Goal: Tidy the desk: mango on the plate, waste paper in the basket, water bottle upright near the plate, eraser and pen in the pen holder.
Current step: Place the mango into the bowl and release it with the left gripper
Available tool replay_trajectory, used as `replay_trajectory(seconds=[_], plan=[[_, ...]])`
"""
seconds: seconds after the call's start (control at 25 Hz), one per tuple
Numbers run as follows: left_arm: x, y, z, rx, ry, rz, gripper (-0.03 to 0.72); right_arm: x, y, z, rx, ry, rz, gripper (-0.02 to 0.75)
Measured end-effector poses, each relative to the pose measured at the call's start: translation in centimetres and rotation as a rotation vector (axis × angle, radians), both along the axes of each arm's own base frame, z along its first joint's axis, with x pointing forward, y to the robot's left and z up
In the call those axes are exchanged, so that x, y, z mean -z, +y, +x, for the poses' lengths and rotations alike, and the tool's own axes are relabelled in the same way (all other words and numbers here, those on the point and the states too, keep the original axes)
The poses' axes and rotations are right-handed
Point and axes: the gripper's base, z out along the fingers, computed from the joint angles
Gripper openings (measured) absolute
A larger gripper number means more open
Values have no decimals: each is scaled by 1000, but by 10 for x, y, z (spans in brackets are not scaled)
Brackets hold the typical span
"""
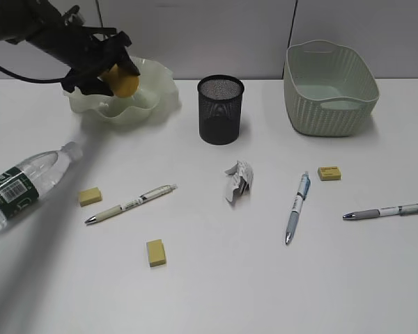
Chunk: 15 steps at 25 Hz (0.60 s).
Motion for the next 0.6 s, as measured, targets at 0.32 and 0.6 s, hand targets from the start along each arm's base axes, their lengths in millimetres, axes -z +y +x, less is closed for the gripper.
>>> replay_trajectory(seconds=[0.32,0.6], plan=[[1,6,1,35,-21,111,666,0,0,0,0,0,0,561],[-32,7,-9,66,-17,115,675,0,0,0,0,0,0,561]])
